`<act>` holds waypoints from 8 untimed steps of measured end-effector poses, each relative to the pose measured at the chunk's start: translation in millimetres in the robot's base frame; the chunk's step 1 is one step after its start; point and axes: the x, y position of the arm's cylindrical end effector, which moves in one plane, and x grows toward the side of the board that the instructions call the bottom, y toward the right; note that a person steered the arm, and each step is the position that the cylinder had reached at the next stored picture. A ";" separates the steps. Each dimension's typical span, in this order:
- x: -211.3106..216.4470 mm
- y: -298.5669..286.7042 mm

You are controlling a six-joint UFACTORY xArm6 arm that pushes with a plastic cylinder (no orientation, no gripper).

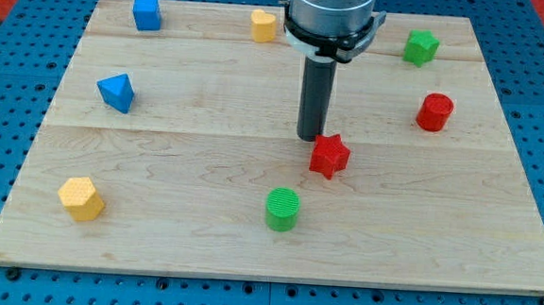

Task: Move the red star to the right of the green circle

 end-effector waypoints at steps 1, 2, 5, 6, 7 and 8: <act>6.8 -25.2; 11.2 -26.7; 32.9 -26.6; 32.9 2.6; 32.9 47.9; 32.9 54.8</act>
